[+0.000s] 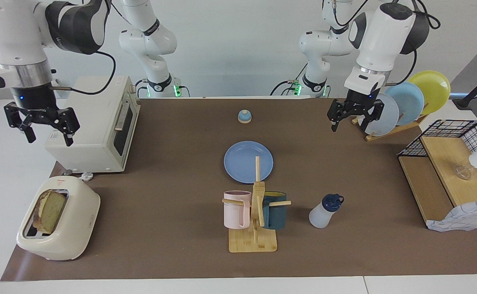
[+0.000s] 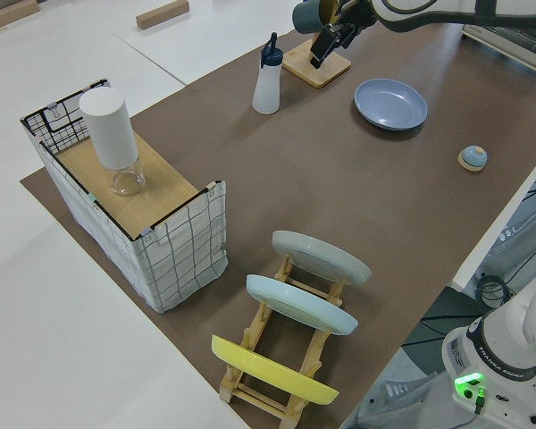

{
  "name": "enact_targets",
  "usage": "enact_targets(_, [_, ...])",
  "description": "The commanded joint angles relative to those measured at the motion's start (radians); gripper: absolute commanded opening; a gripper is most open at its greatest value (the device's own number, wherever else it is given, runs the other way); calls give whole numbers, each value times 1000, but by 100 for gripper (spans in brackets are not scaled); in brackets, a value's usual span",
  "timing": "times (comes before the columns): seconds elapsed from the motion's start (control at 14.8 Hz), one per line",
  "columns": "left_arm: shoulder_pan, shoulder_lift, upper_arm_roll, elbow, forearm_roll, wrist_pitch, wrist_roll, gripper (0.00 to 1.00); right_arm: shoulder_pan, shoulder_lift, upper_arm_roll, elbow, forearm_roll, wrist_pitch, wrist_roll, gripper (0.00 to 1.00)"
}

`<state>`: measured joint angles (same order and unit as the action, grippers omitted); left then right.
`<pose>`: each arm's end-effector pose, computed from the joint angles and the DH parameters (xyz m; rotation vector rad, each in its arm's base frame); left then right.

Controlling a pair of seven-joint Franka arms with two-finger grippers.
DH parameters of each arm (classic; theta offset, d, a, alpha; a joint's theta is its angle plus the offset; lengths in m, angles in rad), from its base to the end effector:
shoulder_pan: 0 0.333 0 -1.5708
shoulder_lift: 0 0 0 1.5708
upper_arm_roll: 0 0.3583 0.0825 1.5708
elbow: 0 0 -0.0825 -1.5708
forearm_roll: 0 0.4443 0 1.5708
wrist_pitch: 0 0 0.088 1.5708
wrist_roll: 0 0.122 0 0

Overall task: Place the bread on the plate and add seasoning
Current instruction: 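Reach the left gripper to the bottle while the right gripper reaches the toaster bread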

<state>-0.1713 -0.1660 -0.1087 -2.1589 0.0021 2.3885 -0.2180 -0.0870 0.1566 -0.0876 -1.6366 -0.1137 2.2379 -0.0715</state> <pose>0.5661 -0.1652 0.5140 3.0050 -0.0982 0.5899 0.7097 -0.1257 0.5850 2.9039 -0.0708 0.6311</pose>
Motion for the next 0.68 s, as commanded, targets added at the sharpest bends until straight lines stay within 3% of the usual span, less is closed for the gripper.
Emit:
enact_targets(0.0, [-23, -44, 9, -183, 3, 257, -29, 100, -16, 61, 6, 8, -49, 93, -36, 100])
enact_targets(0.34, [-54, 43, 11, -285, 3, 575, -49, 100, -7, 123, 9, 9, -47, 177, -33, 100])
enact_targets(0.61, [-65, 95, 12, -285, 4, 652, -47, 100, -5, 152, 8, 8, -50, 212, -36, 100])
